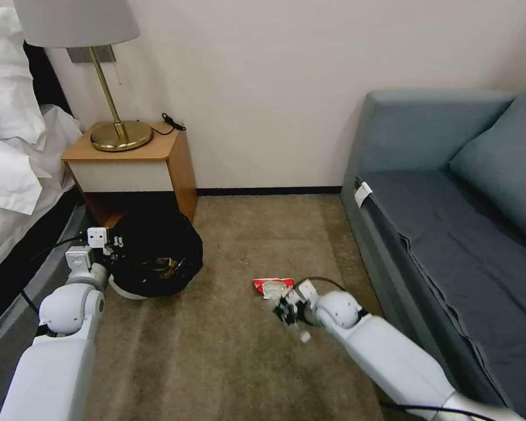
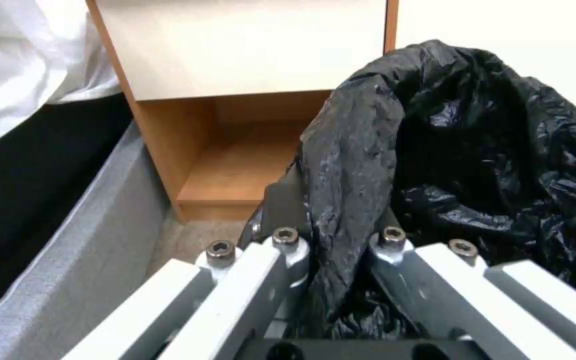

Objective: Pick up the trash bin, then pick up the garbage on the floor and place it into the trash bin.

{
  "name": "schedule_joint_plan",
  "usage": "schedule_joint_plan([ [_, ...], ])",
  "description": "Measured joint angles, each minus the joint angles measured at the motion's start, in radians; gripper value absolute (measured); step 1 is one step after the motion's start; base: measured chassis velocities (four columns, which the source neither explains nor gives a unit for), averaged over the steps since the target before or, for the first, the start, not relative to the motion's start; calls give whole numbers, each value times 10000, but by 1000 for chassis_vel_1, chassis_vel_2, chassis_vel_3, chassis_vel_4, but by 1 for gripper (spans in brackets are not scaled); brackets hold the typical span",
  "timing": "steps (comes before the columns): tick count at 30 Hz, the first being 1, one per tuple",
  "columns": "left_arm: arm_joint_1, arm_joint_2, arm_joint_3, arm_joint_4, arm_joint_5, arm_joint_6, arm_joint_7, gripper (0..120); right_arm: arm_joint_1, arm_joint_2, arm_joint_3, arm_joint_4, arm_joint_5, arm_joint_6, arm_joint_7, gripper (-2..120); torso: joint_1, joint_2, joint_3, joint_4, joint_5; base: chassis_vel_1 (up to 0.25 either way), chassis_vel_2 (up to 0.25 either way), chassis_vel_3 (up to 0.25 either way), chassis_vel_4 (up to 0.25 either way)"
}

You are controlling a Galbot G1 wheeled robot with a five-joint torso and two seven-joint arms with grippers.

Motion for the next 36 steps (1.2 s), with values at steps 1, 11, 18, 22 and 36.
schedule_joint_plan([
  [1, 0, -3, 2, -3, 6, 0, 2, 4, 256, 91, 17, 96, 259, -1, 45, 17, 0, 0, 0, 0, -1, 0, 0, 0, 0],
  [11, -40, -141, 250, -61, 308, -11, 109, 4, 2468, 1303, -931, 500, 2912, 1, 654, 17, 0, 0, 0, 3, -1, 0, 0, 0, 0],
  [18, -98, -307, 390, -161, 354, 102, 86, 4, 3808, 1845, -1864, 204, 3527, 655, 486, 17, 0, 0, 0, 0, -2, 0, 0, 0, 0],
  [22, -86, -384, 395, -266, 352, 129, 68, 4, 4407, 2413, -2133, -521, 3674, 985, 453, 17, 0, 0, 0, 1, -2, 0, 0, 0, 0],
  [36, -28, -705, 369, -574, 315, 251, 15, 4, 4745, 3366, -2986, -2142, 3558, 1995, 696, 17, 0, 0, 0, 0, -1, 0, 0, 0, 0],
])
